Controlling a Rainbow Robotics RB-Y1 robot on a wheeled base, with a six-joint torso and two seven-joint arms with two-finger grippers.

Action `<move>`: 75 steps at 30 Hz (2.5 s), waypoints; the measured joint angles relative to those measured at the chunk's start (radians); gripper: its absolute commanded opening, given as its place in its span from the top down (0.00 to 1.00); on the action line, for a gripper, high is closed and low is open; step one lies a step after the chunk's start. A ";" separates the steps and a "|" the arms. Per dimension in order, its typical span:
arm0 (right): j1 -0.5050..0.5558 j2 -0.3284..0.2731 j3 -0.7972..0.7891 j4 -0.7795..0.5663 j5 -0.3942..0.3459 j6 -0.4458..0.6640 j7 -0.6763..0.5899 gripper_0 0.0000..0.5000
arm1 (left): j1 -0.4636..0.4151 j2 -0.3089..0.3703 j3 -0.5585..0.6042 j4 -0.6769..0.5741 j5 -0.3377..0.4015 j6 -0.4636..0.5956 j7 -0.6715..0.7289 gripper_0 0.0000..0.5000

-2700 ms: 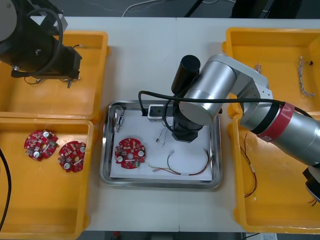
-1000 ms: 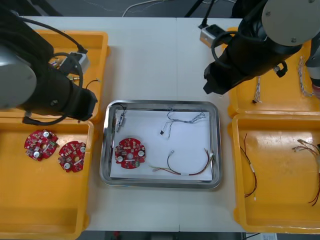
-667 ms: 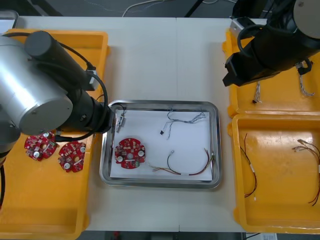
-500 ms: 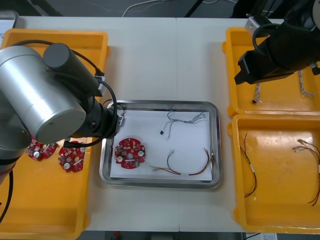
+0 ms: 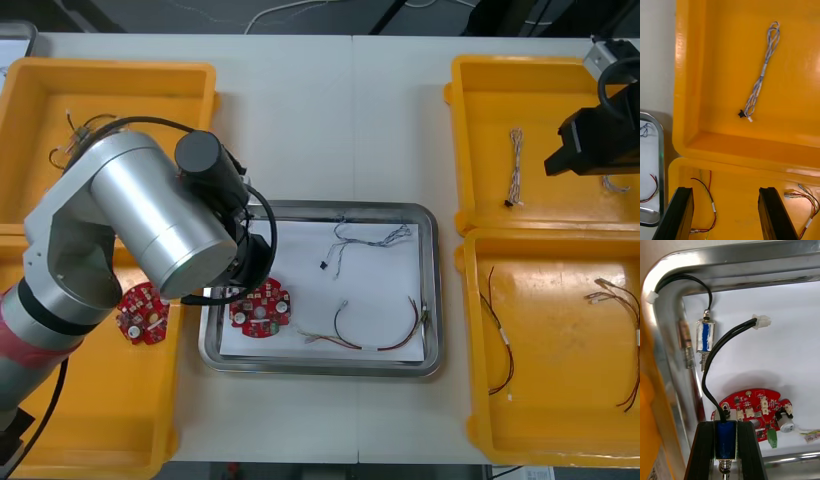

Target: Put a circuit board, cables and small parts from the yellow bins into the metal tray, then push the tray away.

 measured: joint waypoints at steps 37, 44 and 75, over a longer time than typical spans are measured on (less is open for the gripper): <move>0.369 -0.011 -0.156 -0.152 0.058 0.000 0.000 0.00 | -0.124 -0.123 -0.064 0.313 -0.116 -0.156 0.089 1.00; 0.371 -0.011 -0.156 -0.156 0.058 0.000 0.000 0.00 | -0.136 -0.133 -0.064 0.329 -0.122 -0.156 0.098 1.00; 0.371 -0.007 -0.156 -0.243 0.039 0.000 0.000 0.00 | -0.164 -0.139 -0.040 0.276 -0.077 -0.039 0.110 0.00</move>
